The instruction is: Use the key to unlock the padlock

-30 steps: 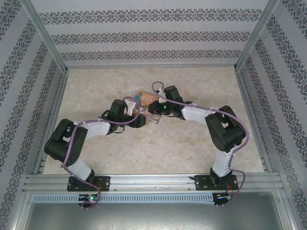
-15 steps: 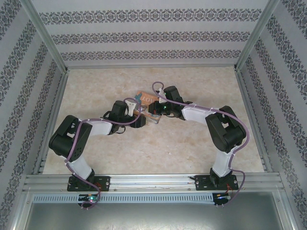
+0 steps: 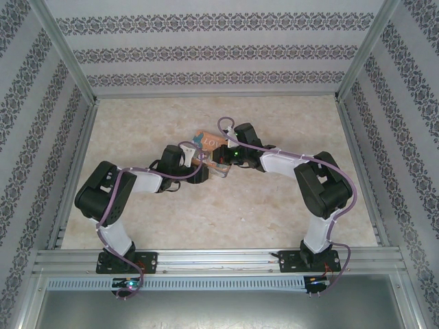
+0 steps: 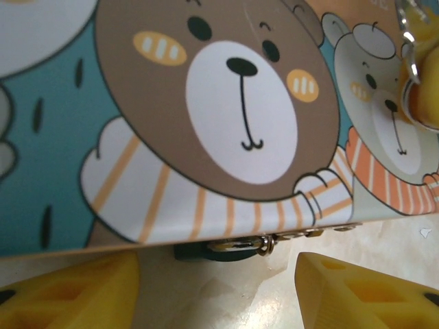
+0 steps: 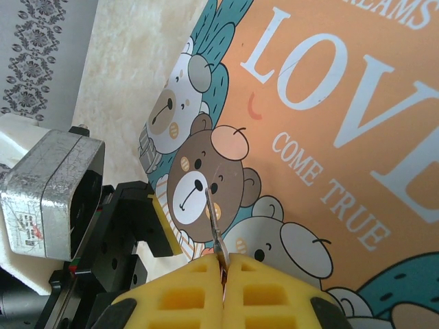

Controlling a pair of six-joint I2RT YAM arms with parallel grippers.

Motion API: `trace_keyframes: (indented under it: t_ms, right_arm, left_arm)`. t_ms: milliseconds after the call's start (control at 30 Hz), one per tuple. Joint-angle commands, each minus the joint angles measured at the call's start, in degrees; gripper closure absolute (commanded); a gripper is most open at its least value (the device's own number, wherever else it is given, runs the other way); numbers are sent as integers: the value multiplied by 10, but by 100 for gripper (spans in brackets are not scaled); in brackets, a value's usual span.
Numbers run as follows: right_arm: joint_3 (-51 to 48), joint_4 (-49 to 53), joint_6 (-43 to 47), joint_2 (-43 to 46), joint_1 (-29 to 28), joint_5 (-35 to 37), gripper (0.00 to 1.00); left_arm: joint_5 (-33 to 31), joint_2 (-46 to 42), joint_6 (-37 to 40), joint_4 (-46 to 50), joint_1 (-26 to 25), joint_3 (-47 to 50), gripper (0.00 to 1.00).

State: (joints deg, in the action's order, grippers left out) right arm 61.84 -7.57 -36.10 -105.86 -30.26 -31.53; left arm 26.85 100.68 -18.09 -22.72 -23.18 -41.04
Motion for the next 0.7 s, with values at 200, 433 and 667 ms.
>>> trace_keyframes:
  t_ms: [200,433,667]
  right_arm:
    - [-28,91,1,-11,-5,17,100]
    - [-25,90,1,-13,-5,18,100]
    - [-24,90,1,-14,-5,21,100]
  left_arm:
    - [22,29,-20,-39,-3,-10,40]
    - [21,24,-20,-37,-9,-9,40]
    - [22,25,-13,-27,-15,-14,45]
